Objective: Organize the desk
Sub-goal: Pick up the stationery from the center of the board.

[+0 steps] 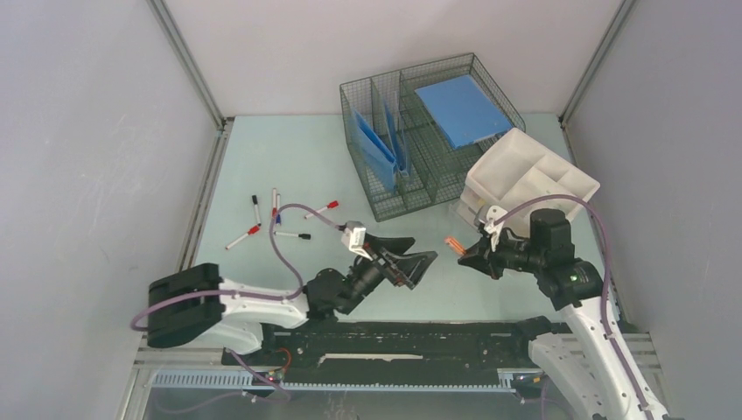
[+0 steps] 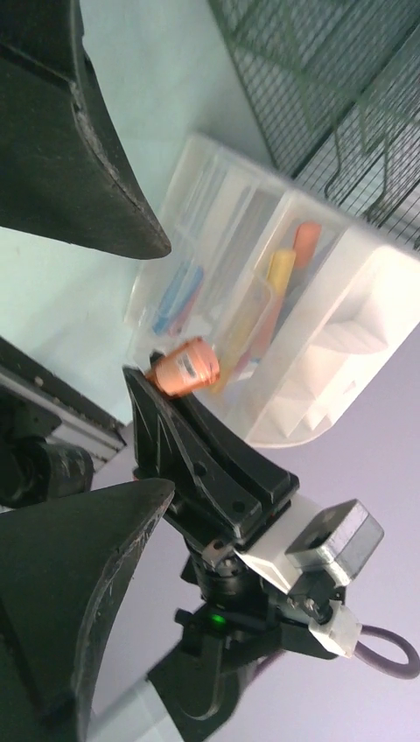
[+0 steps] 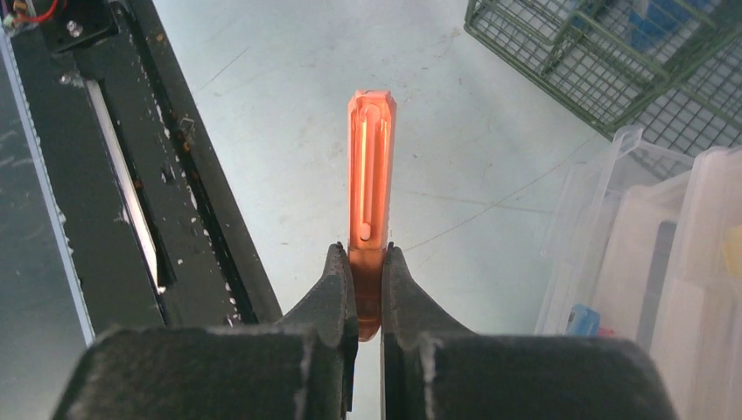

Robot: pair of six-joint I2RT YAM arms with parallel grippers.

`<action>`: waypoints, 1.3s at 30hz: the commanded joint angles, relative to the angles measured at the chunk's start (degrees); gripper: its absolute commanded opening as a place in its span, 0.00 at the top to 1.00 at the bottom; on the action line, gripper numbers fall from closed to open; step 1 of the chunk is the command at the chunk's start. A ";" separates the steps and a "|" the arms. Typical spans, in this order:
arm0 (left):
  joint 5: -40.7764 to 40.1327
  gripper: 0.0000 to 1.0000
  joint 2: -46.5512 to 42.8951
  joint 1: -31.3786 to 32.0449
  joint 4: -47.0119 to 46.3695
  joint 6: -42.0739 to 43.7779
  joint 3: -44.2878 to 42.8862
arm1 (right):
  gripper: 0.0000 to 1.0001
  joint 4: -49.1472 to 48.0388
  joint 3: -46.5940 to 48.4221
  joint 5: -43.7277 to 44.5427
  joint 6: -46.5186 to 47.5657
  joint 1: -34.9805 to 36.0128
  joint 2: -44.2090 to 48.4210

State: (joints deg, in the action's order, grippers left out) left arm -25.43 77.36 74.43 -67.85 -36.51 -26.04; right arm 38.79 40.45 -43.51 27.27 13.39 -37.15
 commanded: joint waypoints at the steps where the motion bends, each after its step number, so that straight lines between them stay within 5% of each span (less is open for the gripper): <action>1: 0.32 0.00 -8.56 -1.13 2.82 10.72 5.71 | 1.00 5.05 3.07 -4.85 8.25 -2.00 0.51; 12: -2.18 0.00 -29.68 -8.66 28.65 13.22 14.42 | 1.00 6.41 3.48 -1.94 11.00 -7.46 -1.64; 21: -7.19 0.00 -41.00 -11.40 37.91 10.16 19.46 | 1.00 6.07 3.42 1.48 11.49 -8.73 -2.41; 39: -11.23 0.00 -35.55 -11.48 38.05 5.17 19.19 | 1.00 3.90 2.63 6.10 10.78 -9.61 -2.40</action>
State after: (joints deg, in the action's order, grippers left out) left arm -34.37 41.52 63.18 -29.10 -30.63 -4.16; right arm 45.10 41.71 -38.79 37.67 4.16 -39.77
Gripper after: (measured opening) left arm 0.996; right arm 0.074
